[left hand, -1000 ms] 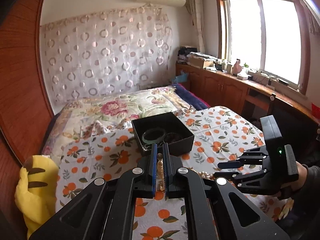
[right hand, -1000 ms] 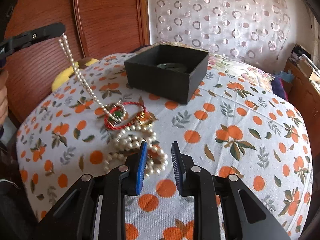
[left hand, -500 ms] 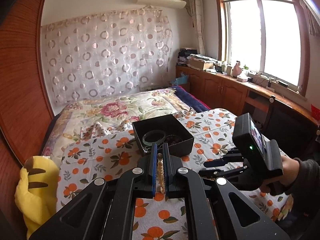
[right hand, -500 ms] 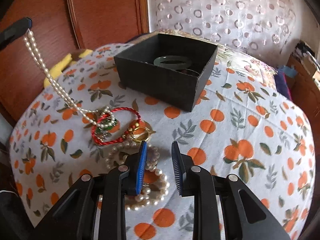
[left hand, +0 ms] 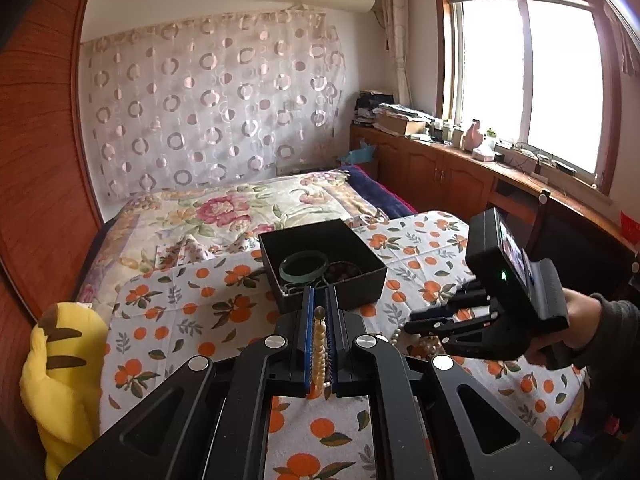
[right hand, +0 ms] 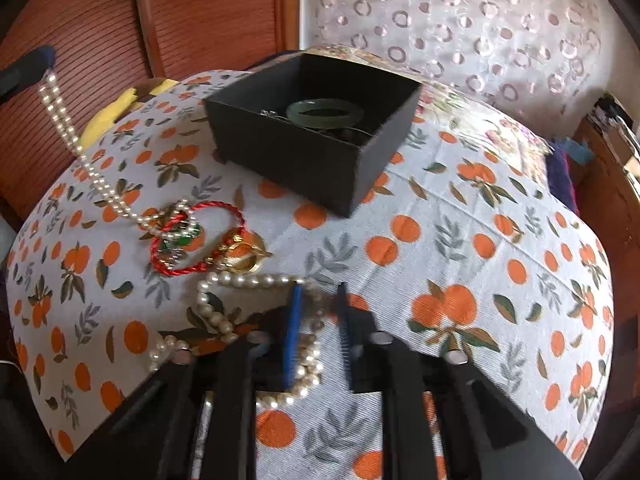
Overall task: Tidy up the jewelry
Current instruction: 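Lift the pearls with the left tool while the right tool grasps the hanging pearl strand, then carry the pearls into the black box and open the left tool, then the right tool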
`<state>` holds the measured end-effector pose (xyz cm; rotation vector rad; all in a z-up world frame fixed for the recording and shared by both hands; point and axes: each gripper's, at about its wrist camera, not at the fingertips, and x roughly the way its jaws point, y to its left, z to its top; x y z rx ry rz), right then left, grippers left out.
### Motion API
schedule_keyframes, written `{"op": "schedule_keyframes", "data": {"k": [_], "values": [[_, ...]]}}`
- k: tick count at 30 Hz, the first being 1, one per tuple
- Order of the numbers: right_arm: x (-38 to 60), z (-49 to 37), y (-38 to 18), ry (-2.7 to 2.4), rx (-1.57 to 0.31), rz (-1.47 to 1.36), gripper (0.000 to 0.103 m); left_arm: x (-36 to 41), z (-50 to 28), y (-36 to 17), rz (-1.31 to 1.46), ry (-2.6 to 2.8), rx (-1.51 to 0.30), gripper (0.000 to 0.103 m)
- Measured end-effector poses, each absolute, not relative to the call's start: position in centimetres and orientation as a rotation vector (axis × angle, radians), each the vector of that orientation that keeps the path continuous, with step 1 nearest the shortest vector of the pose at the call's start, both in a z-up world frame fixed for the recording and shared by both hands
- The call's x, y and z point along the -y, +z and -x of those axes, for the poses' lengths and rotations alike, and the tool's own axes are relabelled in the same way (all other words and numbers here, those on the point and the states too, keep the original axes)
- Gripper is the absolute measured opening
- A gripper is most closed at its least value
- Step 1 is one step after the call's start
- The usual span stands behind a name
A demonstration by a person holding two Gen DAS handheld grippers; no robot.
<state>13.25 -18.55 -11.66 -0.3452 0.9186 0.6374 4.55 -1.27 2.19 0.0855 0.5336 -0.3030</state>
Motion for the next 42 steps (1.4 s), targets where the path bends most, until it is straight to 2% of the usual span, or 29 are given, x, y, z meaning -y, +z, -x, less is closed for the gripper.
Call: {"op": "schedule_keyframes", "data": {"k": [5,19,42], "values": [[19.3,-12.4,-10.0,0.642,-0.849,0.295,0.008,1.6,-5.2,3.2,-0.091,-0.292,-0.497,0.005],[21.5,-9.9,2.0,0.660,-0.573,0.203,0.008,2.5,-6.8,8.6,-0.093,-0.291,-0.400,0.005],[22.2,-14.2,9.5,0.592,-0.433,0.186,0.008,3.6,-14.7,13.0,-0.102,-0.263,-0.413,0.005]]}}
